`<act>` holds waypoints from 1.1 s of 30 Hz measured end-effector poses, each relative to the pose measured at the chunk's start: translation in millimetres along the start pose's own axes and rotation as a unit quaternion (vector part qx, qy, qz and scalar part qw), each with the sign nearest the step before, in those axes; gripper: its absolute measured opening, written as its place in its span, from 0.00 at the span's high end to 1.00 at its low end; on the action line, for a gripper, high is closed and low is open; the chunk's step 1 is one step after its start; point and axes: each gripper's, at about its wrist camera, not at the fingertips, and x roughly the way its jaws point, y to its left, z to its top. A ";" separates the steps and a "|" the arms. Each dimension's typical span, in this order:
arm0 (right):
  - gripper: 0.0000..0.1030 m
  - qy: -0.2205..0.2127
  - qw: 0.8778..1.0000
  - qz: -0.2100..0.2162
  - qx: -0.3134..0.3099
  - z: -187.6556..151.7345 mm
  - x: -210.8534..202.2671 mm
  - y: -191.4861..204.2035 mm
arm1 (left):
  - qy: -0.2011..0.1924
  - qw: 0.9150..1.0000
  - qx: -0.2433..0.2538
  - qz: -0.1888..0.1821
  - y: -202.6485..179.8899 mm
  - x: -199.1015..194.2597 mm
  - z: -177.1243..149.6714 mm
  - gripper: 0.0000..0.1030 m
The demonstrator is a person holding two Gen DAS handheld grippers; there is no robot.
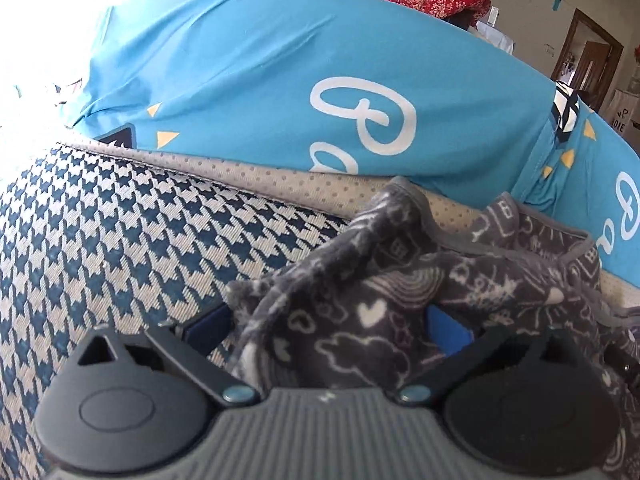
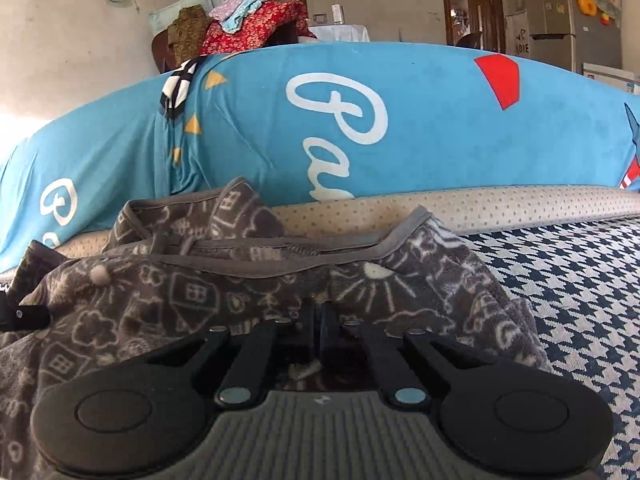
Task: Fold clothes
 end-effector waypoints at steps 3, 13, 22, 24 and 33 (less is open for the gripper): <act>1.00 -0.002 1.000 0.002 0.023 0.1 2.7 -9.4 | -0.003 1.000 0.009 0.007 -1.2 -0.5 -1.7 0.00; 0.95 0.017 0.997 0.017 0.077 11.1 -3.3 -18.9 | 0.004 0.999 0.028 0.034 -8.7 -10.3 1.4 0.00; 0.76 0.018 0.996 0.060 0.059 19.0 -35.2 6.5 | 0.003 0.998 0.045 0.047 -21.0 -36.4 5.0 0.00; 0.76 0.025 0.996 0.076 0.048 17.4 -41.8 14.3 | 0.001 0.998 0.052 0.043 -25.4 -44.0 3.4 0.00; 0.69 0.074 0.994 0.077 -0.022 -5.3 -49.5 36.9 | 0.001 0.992 0.122 0.029 -53.2 -55.8 -20.3 0.00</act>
